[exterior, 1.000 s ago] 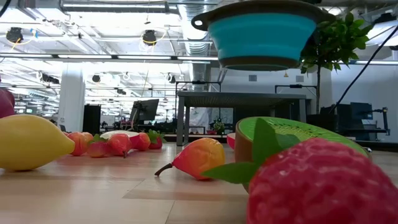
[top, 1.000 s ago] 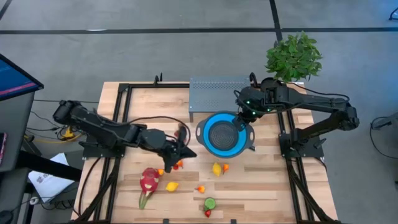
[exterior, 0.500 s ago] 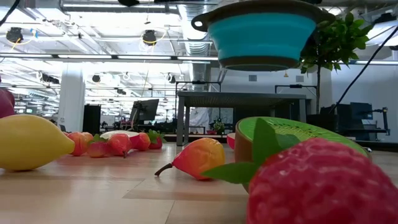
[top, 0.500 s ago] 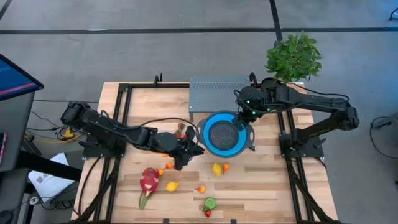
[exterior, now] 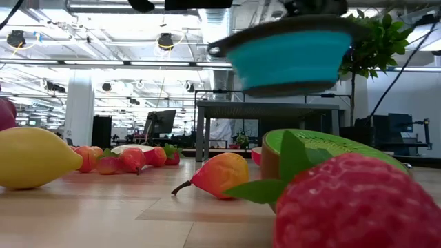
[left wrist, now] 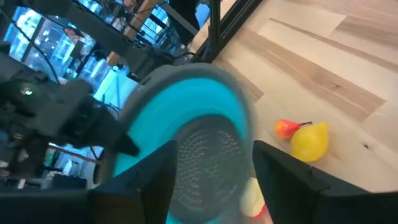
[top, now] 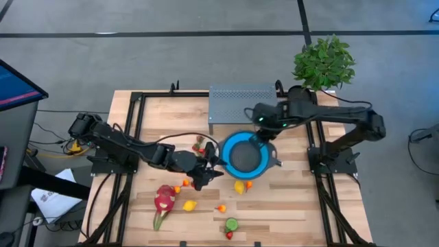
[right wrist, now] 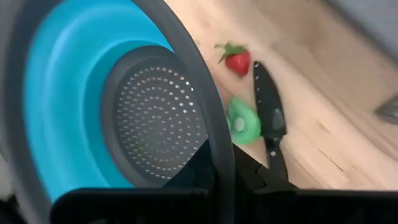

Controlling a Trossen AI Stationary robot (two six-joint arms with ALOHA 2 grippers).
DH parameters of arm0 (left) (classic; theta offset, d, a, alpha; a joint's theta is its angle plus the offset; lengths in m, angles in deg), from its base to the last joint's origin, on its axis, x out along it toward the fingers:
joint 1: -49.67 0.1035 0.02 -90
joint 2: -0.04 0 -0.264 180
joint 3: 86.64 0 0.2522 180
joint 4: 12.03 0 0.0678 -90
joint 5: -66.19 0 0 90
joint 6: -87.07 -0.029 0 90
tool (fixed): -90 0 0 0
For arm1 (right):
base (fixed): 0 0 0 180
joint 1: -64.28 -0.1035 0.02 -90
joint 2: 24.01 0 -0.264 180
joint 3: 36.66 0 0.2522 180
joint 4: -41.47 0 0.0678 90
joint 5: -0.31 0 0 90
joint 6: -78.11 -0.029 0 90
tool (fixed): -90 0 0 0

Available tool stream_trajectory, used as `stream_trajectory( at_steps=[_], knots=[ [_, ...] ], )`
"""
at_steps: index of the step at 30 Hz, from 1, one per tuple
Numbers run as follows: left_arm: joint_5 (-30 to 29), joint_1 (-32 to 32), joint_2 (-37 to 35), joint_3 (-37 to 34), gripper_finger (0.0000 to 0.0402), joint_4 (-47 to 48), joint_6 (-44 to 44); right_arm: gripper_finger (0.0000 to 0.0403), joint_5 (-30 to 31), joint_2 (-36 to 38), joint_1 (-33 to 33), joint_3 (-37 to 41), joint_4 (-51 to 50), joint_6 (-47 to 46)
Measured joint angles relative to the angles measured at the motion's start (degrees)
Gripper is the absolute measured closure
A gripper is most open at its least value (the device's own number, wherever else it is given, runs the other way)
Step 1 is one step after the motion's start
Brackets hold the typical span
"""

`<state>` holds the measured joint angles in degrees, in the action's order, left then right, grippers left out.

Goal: Pick & Place Fruit
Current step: Put the strainer bowl on the left of the shelf

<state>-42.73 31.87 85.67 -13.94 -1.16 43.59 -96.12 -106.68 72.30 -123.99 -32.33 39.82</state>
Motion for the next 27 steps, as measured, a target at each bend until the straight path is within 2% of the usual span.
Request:
stream_trajectory(
  at_steps=[5,8,16,27],
  knots=[
    [1.57,-0.81,0.0,-1.55,0.0194,0.39,1.94,0.0398,-5.03,-5.35,-0.86,0.0,3.95,2.55],
    [1.45,-2.08,0.0,-2.88,0.02,1.18,3.77,0.0398,-5.89,-7.42,-0.34,0.02,5.89,3.57],
    [-1.23,-3.14,0.0,-5.49,0.0204,1.25,6.46,0.0398,-8.13,-5.41,1.45,-0.59,8.62,3.47],
    [-1.23,-1.42,-0.04,-5.58,0.0201,-0.54,6.44,0.0398,-6.89,-4.78,-0.54,-3.85,8.73,3.34]
  ],
)
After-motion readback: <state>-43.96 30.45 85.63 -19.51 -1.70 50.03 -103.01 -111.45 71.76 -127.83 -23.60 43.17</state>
